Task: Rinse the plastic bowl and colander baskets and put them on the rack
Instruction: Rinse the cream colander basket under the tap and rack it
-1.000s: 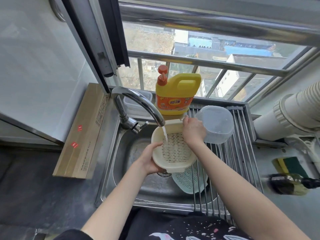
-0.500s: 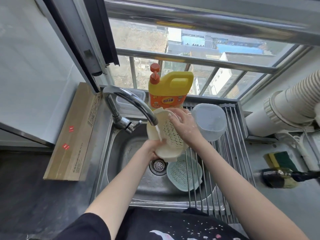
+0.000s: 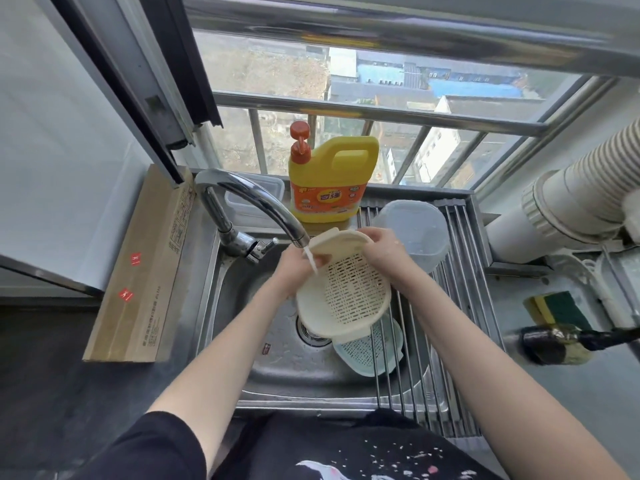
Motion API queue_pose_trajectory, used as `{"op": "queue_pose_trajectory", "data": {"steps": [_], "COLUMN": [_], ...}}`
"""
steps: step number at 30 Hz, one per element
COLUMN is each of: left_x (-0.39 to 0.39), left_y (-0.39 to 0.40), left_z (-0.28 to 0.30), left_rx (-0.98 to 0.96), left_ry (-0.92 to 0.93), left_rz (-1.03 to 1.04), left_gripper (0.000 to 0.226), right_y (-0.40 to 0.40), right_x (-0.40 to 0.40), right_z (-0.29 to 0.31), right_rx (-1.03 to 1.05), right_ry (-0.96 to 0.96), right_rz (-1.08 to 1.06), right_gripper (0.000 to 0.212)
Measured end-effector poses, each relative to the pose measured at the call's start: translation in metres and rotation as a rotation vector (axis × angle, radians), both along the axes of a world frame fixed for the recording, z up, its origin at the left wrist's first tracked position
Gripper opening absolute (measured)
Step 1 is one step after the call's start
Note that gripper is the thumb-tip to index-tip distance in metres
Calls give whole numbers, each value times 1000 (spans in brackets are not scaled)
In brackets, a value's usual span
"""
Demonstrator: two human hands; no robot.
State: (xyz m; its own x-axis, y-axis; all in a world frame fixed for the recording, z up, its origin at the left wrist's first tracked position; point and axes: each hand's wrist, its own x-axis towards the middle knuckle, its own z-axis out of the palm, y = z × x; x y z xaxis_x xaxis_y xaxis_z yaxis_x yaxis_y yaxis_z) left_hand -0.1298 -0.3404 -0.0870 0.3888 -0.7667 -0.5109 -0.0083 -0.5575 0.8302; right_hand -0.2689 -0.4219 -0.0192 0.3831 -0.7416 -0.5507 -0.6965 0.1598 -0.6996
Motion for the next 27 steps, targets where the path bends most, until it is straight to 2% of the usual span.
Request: {"op": "queue_pose_trajectory", "data": {"steps": [3, 6, 8, 11, 12, 15, 17, 20, 24, 27], "left_x": [5, 10, 12, 15, 14, 4, -2, -12, -26, -21], "left_y": [0, 2, 6, 10, 12, 21, 27, 32, 34, 45], "left_z": [7, 10, 13, 6, 4, 1, -1, -8, 1, 9], "left_rx": [37, 57, 68, 8, -18, -61, -82, -161, -171, -181], "left_ry": [43, 353, 474, 581, 606, 713, 744, 800, 702, 617], "left_rz": [-132, -155, -136, 10, 72, 208, 315, 497, 733, 746], "left_gripper": [35, 49, 52, 52, 54, 41, 28, 38, 37, 36], "right_y": [-12, -16, -18, -18, -16, -5, 4, 30, 69, 74], "right_x": [-4, -6, -8, -12, -12, -16, -24, -34, -26, -15], "right_z": [3, 5, 2, -10, -14, -17, -23, -37, -62, -72], "right_rx": [75, 122, 174, 349, 381, 294, 256, 208, 72, 167], "right_ry": [59, 87, 63, -153, -226, -230, -245, -431, -258, -242], "right_rz": [25, 109, 123, 35, 1, -3, -37, -276, -528, -577], "right_gripper": [45, 30, 28, 51, 52, 34, 30, 30, 40, 43]}}
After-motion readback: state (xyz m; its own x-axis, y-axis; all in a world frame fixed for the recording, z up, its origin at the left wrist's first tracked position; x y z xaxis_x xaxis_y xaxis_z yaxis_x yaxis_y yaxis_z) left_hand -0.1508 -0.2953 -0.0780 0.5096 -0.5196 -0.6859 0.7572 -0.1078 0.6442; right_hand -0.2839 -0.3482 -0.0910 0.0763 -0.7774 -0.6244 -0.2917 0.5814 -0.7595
